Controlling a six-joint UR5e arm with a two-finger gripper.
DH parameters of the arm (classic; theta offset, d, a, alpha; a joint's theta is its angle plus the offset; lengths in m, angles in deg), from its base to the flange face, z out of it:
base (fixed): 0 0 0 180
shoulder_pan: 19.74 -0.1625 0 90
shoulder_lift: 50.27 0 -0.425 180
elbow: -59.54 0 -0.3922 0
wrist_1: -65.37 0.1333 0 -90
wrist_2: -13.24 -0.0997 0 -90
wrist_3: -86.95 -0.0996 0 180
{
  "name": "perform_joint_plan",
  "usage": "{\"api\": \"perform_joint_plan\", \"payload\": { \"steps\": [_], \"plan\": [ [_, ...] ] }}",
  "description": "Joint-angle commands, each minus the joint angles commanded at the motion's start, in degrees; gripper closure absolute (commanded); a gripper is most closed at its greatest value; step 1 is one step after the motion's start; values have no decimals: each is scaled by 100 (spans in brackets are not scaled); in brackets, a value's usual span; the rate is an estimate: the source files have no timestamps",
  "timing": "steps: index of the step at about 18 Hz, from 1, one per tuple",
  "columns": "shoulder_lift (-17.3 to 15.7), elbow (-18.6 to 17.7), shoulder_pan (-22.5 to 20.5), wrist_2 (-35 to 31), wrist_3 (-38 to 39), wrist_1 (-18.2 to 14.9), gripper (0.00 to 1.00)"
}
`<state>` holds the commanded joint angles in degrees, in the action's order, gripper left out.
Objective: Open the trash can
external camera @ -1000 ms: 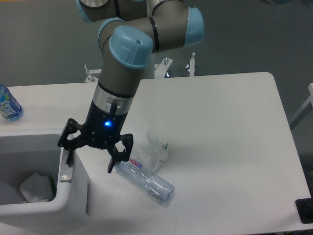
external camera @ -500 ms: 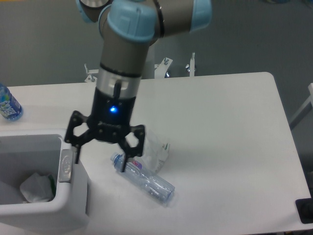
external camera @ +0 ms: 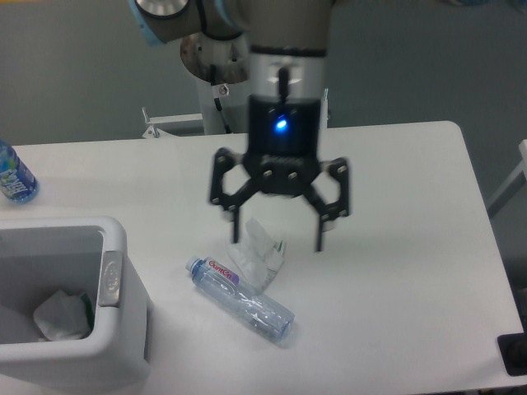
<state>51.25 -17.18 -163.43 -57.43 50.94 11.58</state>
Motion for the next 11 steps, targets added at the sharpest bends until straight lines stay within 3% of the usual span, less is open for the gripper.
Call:
{"api": "perform_joint_plan", "payload": {
  "steps": [3, 7, 11],
  "plan": [
    [-175, -228, -386, -262, -941, -184, 0],
    [-351, -396, -799, -623, -1697, -824, 0],
    [-396, -475, -1011, -1229, -3358, -1195, 0]
  ]
}}
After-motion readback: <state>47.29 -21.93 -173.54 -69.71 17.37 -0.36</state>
